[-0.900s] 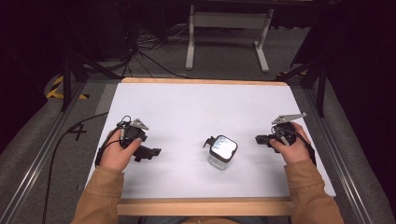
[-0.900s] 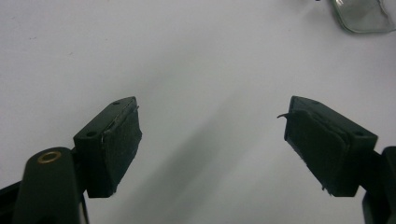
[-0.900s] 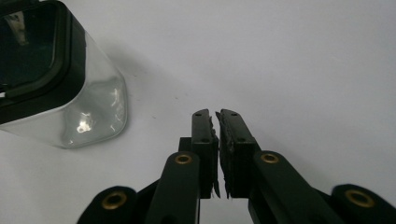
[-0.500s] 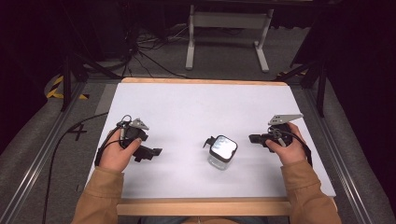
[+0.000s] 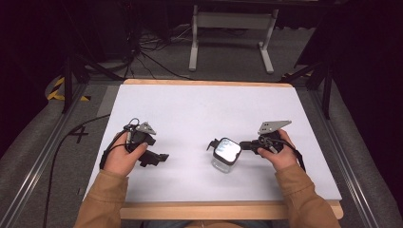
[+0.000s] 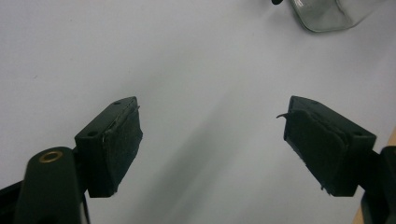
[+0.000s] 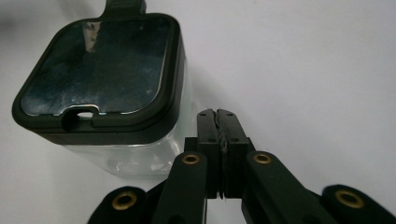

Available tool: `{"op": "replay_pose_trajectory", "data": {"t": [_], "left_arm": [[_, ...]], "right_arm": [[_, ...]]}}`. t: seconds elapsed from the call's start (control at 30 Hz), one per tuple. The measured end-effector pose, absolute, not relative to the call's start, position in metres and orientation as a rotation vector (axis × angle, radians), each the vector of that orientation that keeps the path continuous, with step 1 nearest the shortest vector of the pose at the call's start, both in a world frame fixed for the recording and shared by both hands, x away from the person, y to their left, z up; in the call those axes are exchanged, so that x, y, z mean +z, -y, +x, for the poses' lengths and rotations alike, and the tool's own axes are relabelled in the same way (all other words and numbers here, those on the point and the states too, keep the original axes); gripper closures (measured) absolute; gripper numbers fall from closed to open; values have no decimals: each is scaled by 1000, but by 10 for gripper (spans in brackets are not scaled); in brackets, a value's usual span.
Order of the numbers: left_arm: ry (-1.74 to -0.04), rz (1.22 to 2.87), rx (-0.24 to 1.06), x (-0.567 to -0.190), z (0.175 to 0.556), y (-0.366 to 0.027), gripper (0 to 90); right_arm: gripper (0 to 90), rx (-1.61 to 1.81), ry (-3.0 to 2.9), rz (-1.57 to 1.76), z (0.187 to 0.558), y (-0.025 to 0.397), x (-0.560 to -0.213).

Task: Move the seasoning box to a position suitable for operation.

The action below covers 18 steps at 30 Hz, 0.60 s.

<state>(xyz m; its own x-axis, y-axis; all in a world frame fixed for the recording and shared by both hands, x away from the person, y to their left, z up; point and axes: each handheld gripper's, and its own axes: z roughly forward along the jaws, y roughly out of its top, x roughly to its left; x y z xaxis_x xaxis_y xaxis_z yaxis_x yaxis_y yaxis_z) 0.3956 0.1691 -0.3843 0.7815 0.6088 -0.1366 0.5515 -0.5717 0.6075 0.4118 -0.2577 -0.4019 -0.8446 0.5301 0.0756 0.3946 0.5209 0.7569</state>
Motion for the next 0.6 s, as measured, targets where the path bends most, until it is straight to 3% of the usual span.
{"op": "replay_pose_trajectory", "data": {"t": [0.6], "left_arm": [[-868, 2332, 107, -387, 398, -166, 193]], "right_arm": [[900, 1230, -2625, 752, 411, 251, -406]]}}
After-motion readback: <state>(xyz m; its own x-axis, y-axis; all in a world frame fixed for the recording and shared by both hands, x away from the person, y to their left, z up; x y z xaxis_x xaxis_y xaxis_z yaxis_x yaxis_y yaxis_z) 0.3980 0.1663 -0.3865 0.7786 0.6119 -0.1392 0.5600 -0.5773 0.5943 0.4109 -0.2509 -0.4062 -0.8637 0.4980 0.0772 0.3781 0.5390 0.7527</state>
